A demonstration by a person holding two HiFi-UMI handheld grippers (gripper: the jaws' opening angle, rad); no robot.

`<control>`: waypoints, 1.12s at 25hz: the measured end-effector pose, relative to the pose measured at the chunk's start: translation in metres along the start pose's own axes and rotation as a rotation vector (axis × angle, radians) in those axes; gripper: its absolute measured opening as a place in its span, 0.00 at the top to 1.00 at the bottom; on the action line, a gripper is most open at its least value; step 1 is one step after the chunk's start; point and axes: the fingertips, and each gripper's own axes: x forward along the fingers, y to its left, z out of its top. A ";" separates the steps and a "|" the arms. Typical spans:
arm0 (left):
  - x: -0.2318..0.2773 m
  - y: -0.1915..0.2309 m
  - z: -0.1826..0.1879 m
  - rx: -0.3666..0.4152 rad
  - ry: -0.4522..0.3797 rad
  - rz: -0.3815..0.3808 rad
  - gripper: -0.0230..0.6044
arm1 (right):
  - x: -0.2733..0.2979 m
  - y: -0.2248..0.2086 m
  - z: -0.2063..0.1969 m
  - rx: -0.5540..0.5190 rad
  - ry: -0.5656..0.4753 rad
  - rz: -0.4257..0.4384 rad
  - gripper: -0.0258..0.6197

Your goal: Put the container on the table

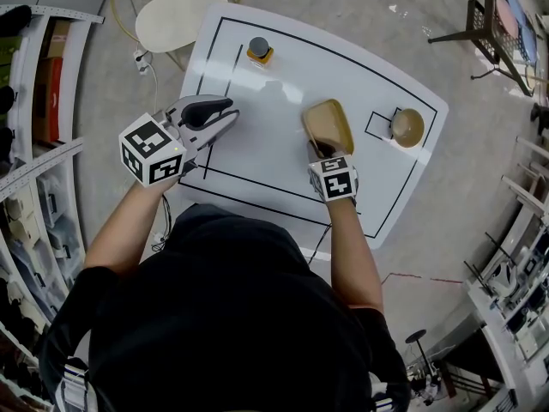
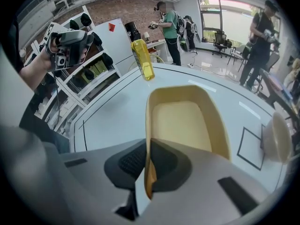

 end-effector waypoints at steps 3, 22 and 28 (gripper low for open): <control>0.001 -0.002 0.002 0.011 0.004 -0.001 0.81 | 0.001 0.001 -0.001 -0.010 0.013 0.000 0.94; -0.010 -0.014 0.007 0.028 -0.014 0.002 0.81 | -0.005 0.010 0.003 -0.031 0.006 -0.013 0.76; -0.016 -0.025 0.013 0.043 -0.027 -0.004 0.81 | -0.024 0.012 0.012 -0.034 -0.038 -0.041 0.76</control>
